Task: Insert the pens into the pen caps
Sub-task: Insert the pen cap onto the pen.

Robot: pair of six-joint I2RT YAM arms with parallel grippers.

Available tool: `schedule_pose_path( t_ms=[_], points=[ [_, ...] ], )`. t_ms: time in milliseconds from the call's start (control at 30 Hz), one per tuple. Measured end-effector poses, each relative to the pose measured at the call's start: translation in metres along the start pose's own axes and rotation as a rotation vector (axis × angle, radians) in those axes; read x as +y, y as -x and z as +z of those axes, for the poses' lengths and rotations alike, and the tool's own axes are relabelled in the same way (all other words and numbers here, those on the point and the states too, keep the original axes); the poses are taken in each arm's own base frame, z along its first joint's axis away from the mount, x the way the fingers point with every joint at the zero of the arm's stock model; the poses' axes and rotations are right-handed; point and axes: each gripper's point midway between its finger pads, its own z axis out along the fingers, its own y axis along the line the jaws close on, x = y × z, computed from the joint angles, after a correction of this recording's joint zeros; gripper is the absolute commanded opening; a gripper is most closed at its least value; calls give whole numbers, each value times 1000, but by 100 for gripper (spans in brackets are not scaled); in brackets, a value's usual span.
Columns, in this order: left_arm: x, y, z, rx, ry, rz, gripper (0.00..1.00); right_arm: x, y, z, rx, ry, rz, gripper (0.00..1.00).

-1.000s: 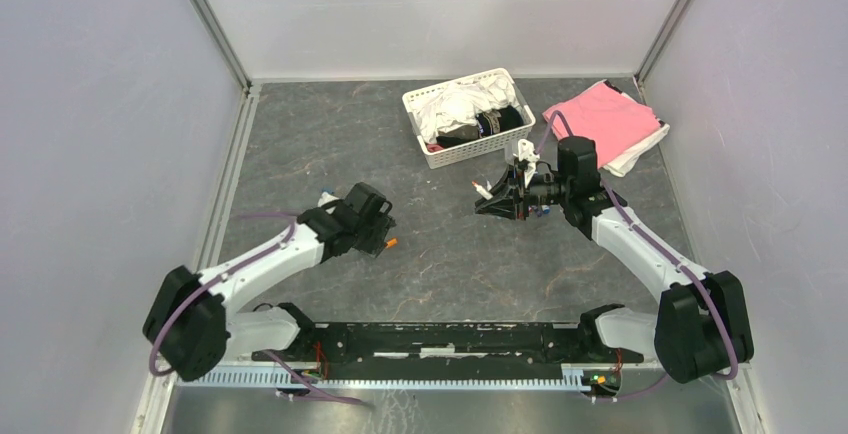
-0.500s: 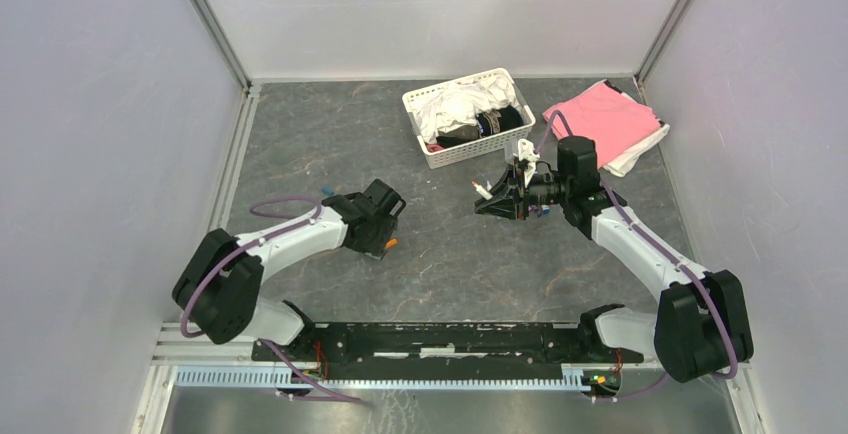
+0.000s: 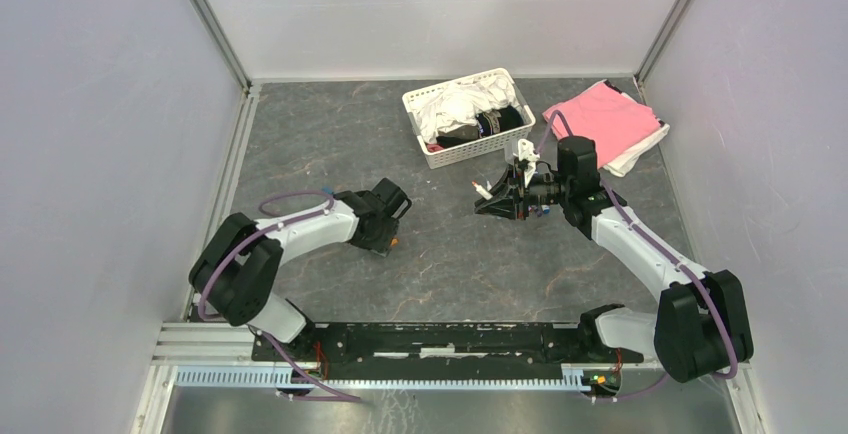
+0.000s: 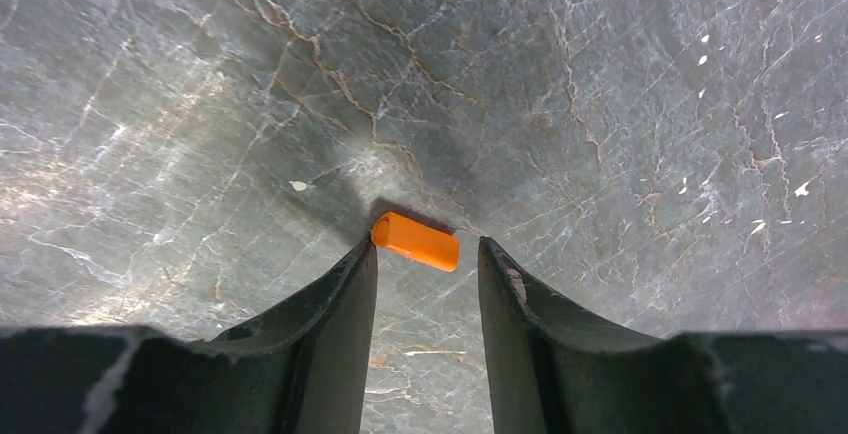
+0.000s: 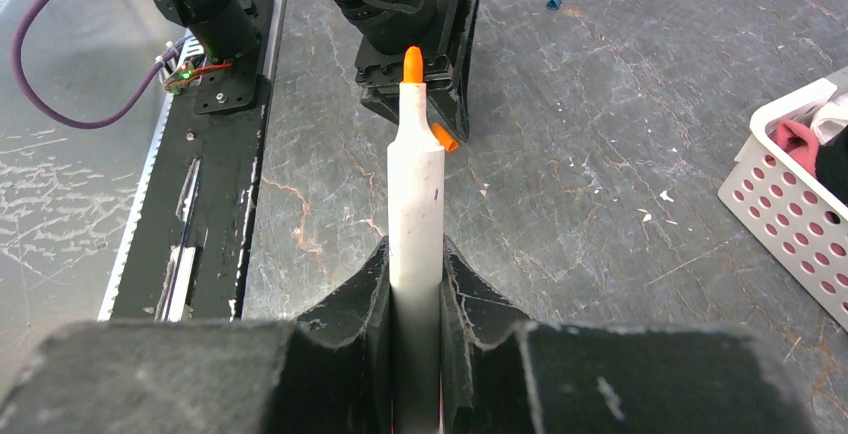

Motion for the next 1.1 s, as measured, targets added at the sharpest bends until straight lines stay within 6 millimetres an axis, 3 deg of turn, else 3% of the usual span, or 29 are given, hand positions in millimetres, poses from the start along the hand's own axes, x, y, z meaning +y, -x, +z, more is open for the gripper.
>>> schedule_pose_path(
  t_ms=[433,600,700,867,1100],
  points=[
    [-9,13,9,-47,39,-14,23,1,1,0,-3,5,0,0],
    [-14,17,11,-85,75,80,17,1,1,-1,-3,4,2,0],
    [-20,19,13,-107,95,160,18,0,2,-1,-8,4,6,0],
    [-24,21,14,-120,109,258,44,1,3,-1,-15,7,6,0],
    [-21,18,12,-97,104,286,45,1,4,-1,-21,13,7,0]
  ],
)
